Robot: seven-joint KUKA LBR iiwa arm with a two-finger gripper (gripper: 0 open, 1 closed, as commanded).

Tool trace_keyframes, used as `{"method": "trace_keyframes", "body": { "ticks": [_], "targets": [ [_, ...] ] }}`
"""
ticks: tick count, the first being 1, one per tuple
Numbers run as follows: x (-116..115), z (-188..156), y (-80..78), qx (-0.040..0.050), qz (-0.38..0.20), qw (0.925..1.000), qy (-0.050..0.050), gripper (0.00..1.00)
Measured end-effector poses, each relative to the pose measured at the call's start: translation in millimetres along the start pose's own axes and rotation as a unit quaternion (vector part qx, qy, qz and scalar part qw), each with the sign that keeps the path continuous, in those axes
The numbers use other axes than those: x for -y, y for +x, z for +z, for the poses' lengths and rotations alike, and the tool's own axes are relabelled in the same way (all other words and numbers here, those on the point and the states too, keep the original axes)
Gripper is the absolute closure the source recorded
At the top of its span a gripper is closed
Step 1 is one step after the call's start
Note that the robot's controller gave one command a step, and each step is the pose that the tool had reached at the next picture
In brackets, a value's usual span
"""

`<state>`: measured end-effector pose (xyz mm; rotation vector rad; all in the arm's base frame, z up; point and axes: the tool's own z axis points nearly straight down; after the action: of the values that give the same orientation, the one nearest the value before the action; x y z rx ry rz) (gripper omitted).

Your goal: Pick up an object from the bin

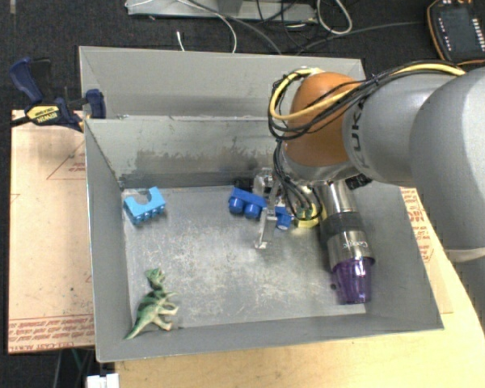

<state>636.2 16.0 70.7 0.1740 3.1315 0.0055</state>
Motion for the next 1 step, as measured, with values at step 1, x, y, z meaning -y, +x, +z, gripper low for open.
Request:
{"method": "trace_keyframes", "body": {
  "ticks": [1],
  "targets": [
    [3.3, -0.8, 10.5, 0.0006, 0.21, 0.9776, -0.001, 1.0]
  ]
}}
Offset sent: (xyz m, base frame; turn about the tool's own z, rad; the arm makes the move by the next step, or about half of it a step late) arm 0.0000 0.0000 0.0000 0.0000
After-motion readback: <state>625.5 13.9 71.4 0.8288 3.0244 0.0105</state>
